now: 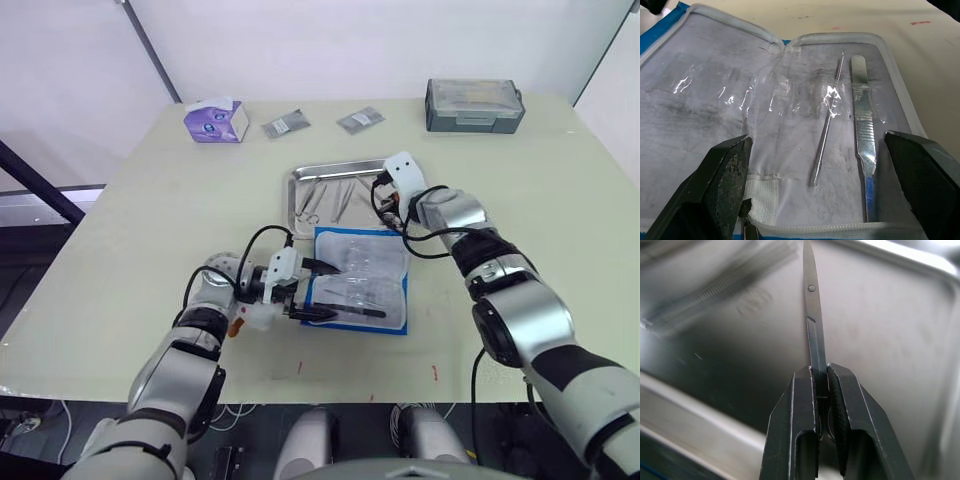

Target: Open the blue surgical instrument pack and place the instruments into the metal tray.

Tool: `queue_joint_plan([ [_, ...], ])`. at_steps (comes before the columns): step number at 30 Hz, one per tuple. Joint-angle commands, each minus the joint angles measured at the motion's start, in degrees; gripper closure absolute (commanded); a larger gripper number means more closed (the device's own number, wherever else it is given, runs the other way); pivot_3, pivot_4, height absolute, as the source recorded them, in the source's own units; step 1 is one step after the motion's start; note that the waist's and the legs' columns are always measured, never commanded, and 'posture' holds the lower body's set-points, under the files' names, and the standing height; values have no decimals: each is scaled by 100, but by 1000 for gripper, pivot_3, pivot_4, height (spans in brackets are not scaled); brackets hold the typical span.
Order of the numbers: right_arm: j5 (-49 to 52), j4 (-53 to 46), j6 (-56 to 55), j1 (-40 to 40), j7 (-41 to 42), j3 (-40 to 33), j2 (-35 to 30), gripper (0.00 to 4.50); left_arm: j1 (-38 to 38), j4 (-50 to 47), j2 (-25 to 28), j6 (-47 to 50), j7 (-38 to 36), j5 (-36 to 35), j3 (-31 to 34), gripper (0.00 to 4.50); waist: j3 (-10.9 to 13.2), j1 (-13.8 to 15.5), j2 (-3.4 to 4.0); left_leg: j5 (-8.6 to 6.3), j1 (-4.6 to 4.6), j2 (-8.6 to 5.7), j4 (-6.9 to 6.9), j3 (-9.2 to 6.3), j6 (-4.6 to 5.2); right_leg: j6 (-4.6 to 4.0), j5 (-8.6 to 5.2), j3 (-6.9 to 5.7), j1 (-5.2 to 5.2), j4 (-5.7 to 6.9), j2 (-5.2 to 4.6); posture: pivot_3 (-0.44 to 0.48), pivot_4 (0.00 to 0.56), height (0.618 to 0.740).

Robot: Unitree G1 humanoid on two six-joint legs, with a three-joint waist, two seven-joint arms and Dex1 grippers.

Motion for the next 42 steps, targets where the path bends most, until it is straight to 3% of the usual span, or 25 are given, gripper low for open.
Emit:
queue_joint_plan([
  [1, 70, 83, -175, -289, -46, -211, 108, 4395, 556, 338, -155, 97, -258, 498, -431, 0, 0, -14, 1, 0, 1, 0, 0, 0, 0, 0, 0, 0, 0, 2, 0, 0, 150, 734],
  [5, 26, 253, -248, -332, 38, -266, 139, 4395, 556, 317, -152, 117, -258, 491, -430, 0, 0, -16, 1, 0, 1, 0, 0, -1, 0, 0, 0, 0, 0, 2, 0, 0, 150, 734],
  [9, 38, 288, -317, -347, 170, -302, 175, 3070, 548, 317, -139, 129, -258, 499, -434, 0, 0, -19, 1, 0, 0, -1, 0, -2, 0, 1, -1, 3, 0, 2, 0, 0, 150, 734],
  [14, -16, 67, -591, -338, 329, -316, 82, 622, 531, 324, -150, 142, -258, 503, -430, 0, 0, -19, 1, 0, 0, -1, 0, -3, 0, 2, -1, 3, 0, 2, 0, 0, 150, 734],
  [16, 17, -298, -718, -262, 598, -309, -40, 104, 526, 324, -164, 146, -258, 506, -431, 0, 1, -18, 2, 0, 0, -1, 0, -3, 0, 2, -1, 3, 0, 2, 0, 0, 150, 734],
  [19, 97, -1058, -774, 64, 1112, -247, -222, 104, 518, 319, -176, 156, -258, 501, -437, 0, 1, -16, 2, 0, -1, -1, 0, -5, 0, 4, -2, 3, 0, 1, 0, 0, 150, 734],
  [29, 933, -4909, -905, 2364, 2883, -17, -927, 104, 479, 338, -191, 171, -258, 505, -453, 0, 2, -20, -1, 0, -6, -9, 3, -11, 0, 13, -7, 15, 3, 0, 1, 0, 150, 734],
  [35, 1239, -5974, -1051, 3481, 3274, 127, -1145, 104, 459, 358, -199, 173, -258, 514, -447, 0, 3, 14, -8, 0, -6, -10, 3, -18, 0, 15, -9, 10, 6, -6, 3, 0, 150, 734],
  [42, 910, -6304, -1648, 4457, 3578, 629, -1693, 104, 455, 384, -204, 170, -258, 530, -431, 0, 10, 5, -19, -1, -4, -16, 3, -17, 2, 20, -12, 16, 12, -14, 3, 0, 150, 734],
])
